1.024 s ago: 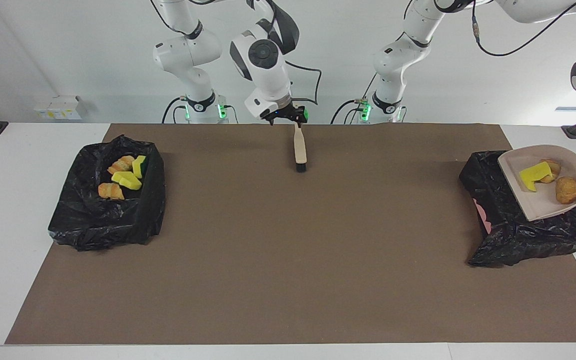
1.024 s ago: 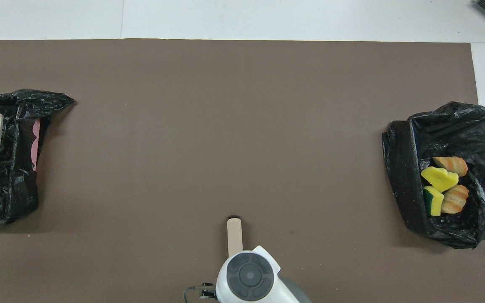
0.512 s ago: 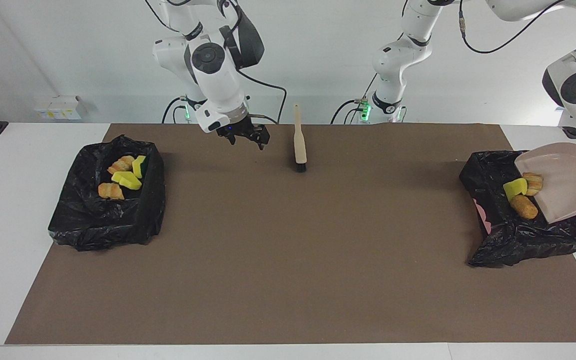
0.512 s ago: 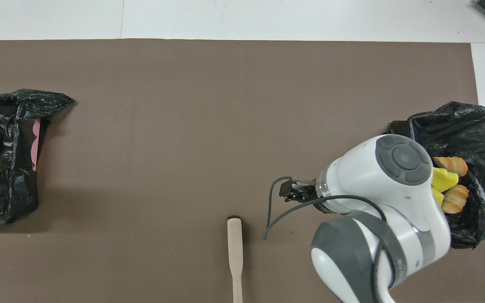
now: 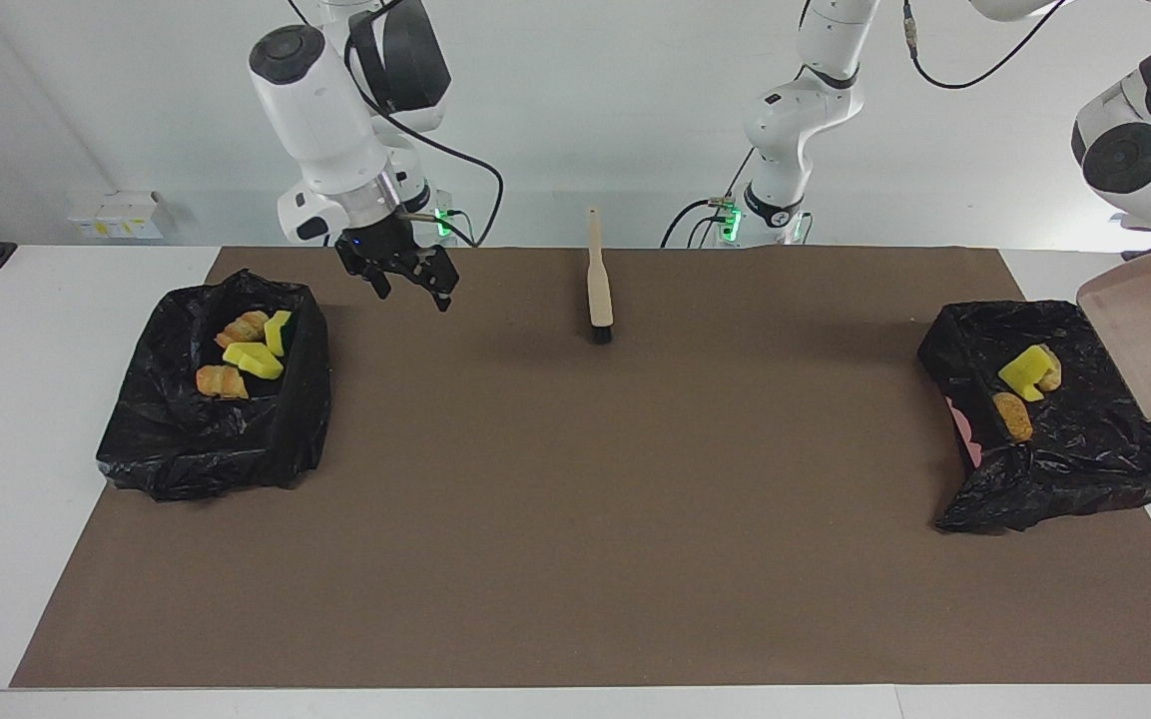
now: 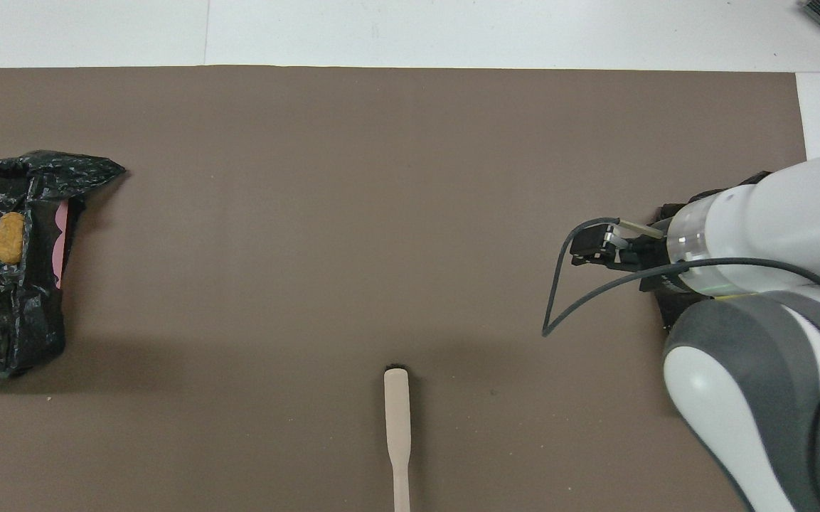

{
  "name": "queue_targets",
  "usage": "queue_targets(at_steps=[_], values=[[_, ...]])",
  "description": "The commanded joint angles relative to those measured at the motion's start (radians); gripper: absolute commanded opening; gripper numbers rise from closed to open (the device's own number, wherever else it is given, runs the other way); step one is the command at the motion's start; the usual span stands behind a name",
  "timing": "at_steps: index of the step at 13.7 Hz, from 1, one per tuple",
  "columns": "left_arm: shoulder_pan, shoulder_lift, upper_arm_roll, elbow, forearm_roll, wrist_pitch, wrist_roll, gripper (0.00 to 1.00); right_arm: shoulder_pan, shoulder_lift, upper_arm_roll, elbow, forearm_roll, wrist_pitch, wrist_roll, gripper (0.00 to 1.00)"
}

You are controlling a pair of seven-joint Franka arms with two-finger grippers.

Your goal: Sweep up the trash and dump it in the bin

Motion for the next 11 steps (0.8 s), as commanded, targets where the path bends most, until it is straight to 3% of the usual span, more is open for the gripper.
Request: queue_targets(at_steps=[1, 7, 11], values=[[-0.03, -0.034, 0.002, -0.016, -0.104, -0.032, -0.019, 0.0, -0.005, 0.021, -0.034, 0.154, -0.077, -0.13, -0.073, 1.0], [-0.153, -0.034, 0.002, -0.005, -0.349, -0.194, -0.044, 0.0, -0.002, 0.064, -0.109, 0.353, -0.166, -0.335, -0.243, 1.0], [-0.225, -0.037, -0.003, -0.004, -0.532, -0.301, -0.138, 0.0, 0.027, 0.101, -0.14, 0.439, -0.236, -0.386, -0.276, 1.0]])
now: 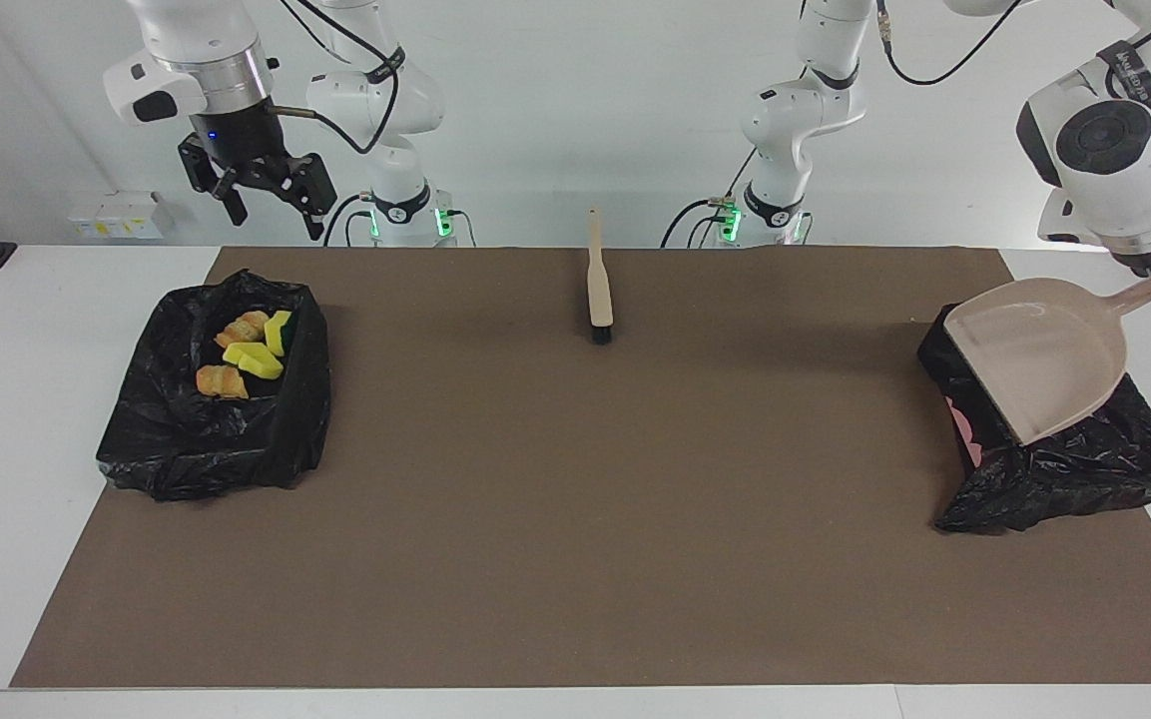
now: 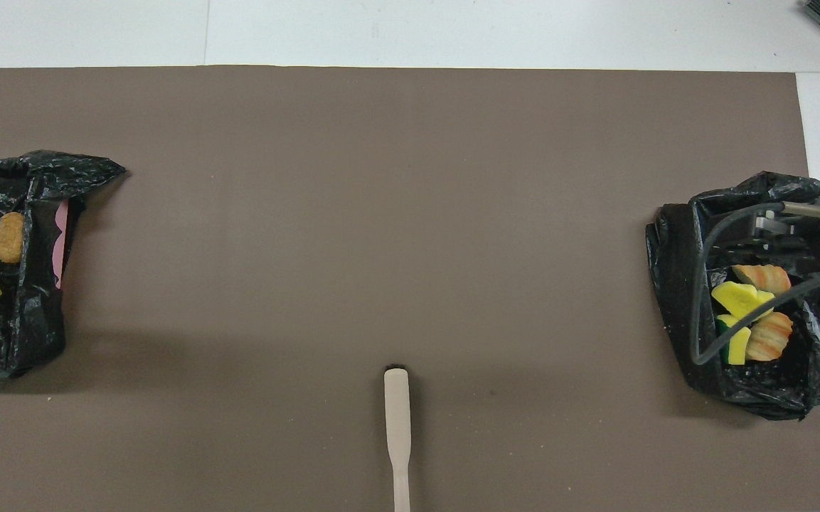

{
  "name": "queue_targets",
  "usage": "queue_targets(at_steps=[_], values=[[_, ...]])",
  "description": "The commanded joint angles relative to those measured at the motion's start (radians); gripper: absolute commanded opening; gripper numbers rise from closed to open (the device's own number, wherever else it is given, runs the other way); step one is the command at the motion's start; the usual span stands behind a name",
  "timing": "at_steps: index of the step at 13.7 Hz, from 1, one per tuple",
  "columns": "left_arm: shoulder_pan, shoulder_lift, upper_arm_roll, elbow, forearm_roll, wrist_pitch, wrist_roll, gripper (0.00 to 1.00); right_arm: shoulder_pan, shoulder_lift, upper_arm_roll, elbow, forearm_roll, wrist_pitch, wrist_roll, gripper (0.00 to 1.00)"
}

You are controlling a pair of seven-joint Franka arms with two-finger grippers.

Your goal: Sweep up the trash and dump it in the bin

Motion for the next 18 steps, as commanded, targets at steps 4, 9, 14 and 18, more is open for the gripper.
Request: queue_targets(at_steps=[4, 9, 14, 18], values=[[-0.142, -0.038, 0.009, -0.018, -0.274, -0.141, -0.292, 0.0, 0.021, 0.046, -0.043, 0.092, -0.022, -0.038, -0.018, 1.0], [-0.307, -0.061, 0.009, -0.026, -0.506, -0.26, -0.777, 0.0, 0.03, 0.014, -0.15, 0.057, 0.075, -0.047, -0.029, 1.0], [-0.494, -0.07, 0.009, -0.024, -0.689, -0.245, -1.267, 0.0, 0.038, -0.002, -0.139, 0.026, 0.078, -0.082, -0.045, 1.0], [-0.637, -0.046, 0.007, -0.012, -0.783, -0.138, -1.58, 0.0, 0.038, -0.012, -0.122, 0.018, 0.075, -0.119, -0.07, 1.0]])
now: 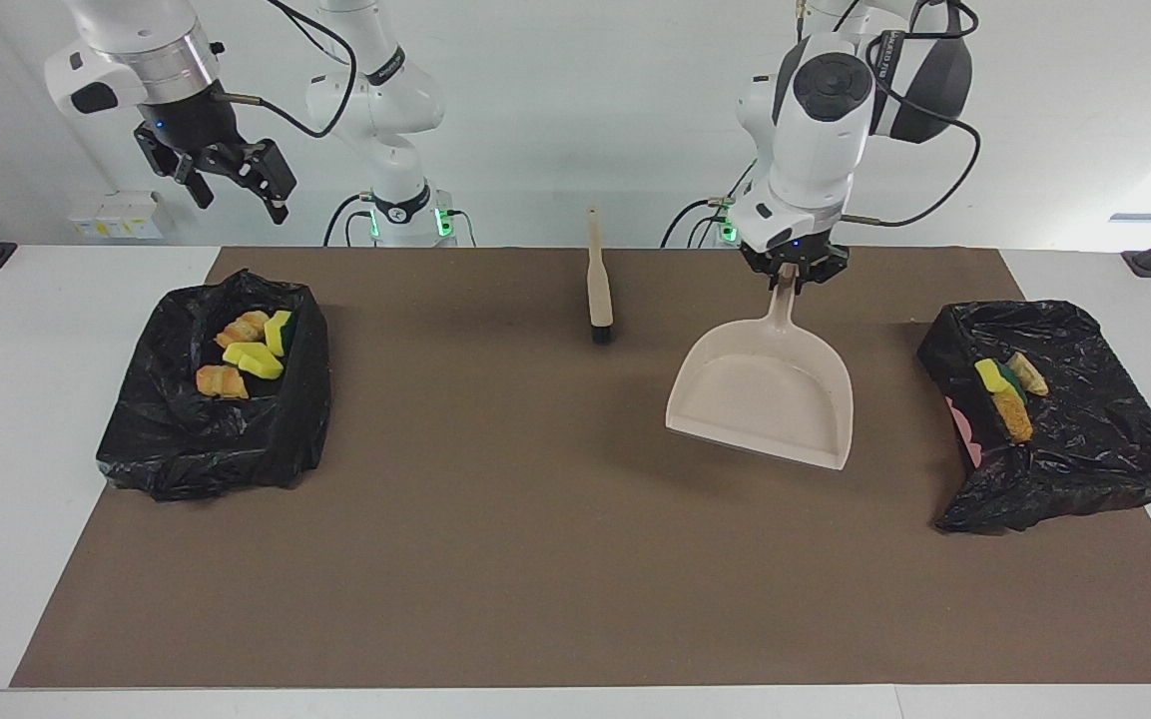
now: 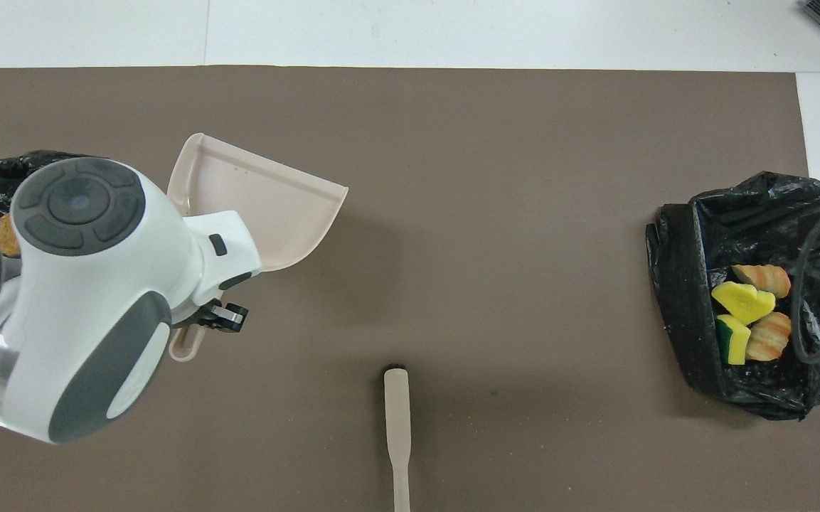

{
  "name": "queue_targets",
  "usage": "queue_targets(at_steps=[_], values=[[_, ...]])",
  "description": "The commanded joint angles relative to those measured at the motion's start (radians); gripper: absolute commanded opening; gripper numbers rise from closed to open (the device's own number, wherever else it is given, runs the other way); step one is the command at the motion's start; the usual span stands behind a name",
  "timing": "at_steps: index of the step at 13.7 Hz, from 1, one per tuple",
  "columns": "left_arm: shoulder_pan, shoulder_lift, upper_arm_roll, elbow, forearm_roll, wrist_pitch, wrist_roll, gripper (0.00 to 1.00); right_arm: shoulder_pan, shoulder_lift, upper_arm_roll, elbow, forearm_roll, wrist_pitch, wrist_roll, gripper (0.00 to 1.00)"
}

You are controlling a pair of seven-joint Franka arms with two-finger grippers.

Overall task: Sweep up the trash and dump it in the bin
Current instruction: 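Lower the dustpan onto the table center with the left gripper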

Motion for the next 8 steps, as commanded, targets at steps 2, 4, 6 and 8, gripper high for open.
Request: queue_targets(at_steps=[2, 4, 6, 8], values=[[-0.123, 0.019, 0.018, -0.017, -0.039, 0.119, -0.239, 0.0, -0.006, -0.029, 0.004, -0.035, 0.008, -0.003, -0.037, 1.0], [-0.173, 0.084, 0.019, -0.008, -0.074, 0.195, -0.363, 0.0, -0.006, -0.026, 0.004, -0.031, 0.009, -0.003, -0.035, 1.0], [-0.223, 0.183, 0.019, 0.011, -0.076, 0.275, -0.477, 0.0, -0.006, -0.026, 0.005, -0.033, 0.015, -0.003, -0.024, 1.0], [-0.248, 0.239, 0.019, 0.012, -0.078, 0.354, -0.555, 0.0, -0.008, -0.027, 0.004, -0.033, 0.015, -0.001, -0.029, 1.0]])
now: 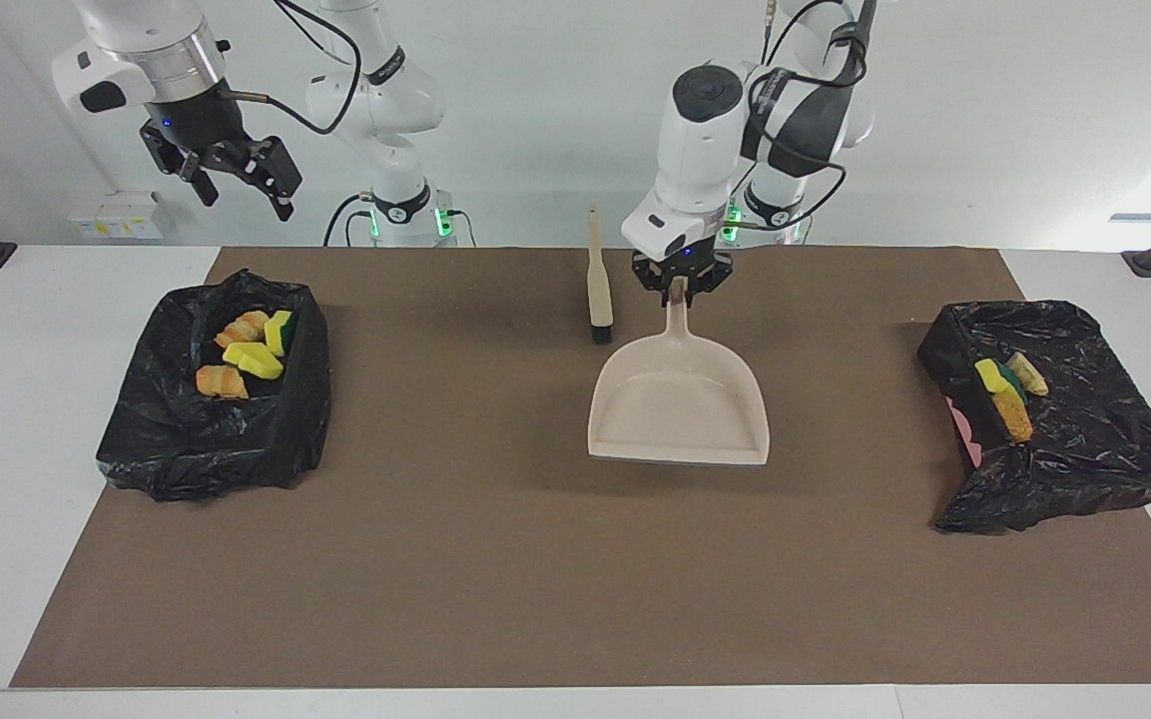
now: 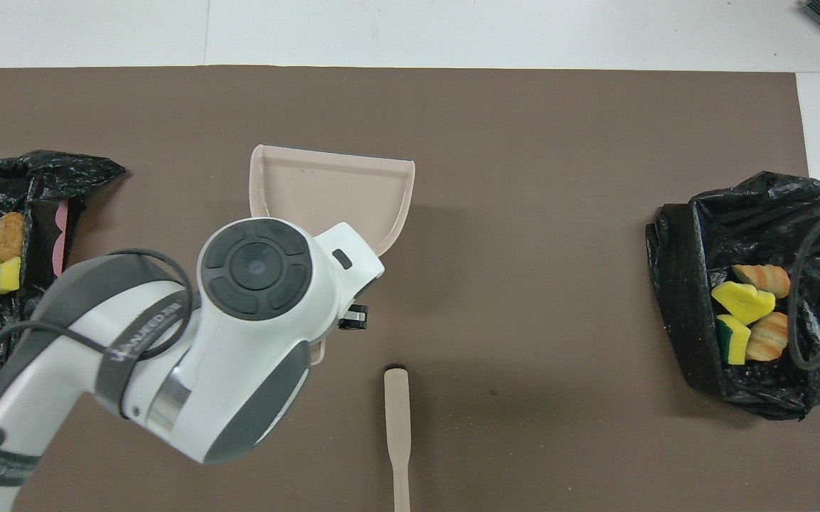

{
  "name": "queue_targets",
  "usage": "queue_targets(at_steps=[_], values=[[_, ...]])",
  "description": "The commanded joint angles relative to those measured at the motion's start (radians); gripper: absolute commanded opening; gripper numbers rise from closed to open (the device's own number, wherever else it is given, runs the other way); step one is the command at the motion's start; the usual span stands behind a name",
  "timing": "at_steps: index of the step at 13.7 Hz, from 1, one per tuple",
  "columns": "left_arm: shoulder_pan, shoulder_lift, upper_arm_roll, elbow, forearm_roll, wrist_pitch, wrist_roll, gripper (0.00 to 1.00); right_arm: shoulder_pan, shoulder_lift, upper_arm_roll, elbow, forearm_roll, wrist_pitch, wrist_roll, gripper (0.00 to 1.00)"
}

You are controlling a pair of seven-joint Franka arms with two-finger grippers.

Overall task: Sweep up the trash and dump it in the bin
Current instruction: 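Lower the dustpan onto the table center with the left gripper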

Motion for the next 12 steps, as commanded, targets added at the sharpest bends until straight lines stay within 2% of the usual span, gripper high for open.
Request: queue_targets(at_steps=[1, 5, 9, 11, 12], values=[[-0.044, 0.073, 0.019, 0.019, -0.016, 0.084, -0.081, 0.0, -0.008, -0.022, -0.001, -0.027, 0.014, 0.003, -0.03, 1.0], [-0.073, 0.157, 0.019, 0.018, -0.042, 0.206, -0.116, 0.0, -0.009, -0.022, -0.001, -0.027, 0.014, 0.005, -0.03, 1.0], [-0.077, 0.171, 0.017, -0.004, -0.042, 0.273, -0.112, 0.0, -0.009, -0.022, -0.001, -0.027, 0.014, 0.005, -0.033, 1.0], [-0.074, 0.168, 0.017, -0.027, -0.042, 0.302, -0.096, 0.08, -0.009, -0.022, -0.001, -0.027, 0.014, 0.005, -0.032, 1.0], [-0.07, 0.166, 0.017, -0.036, -0.042, 0.319, -0.093, 0.25, -0.009, -0.022, -0.001, -0.027, 0.014, 0.005, -0.032, 1.0]])
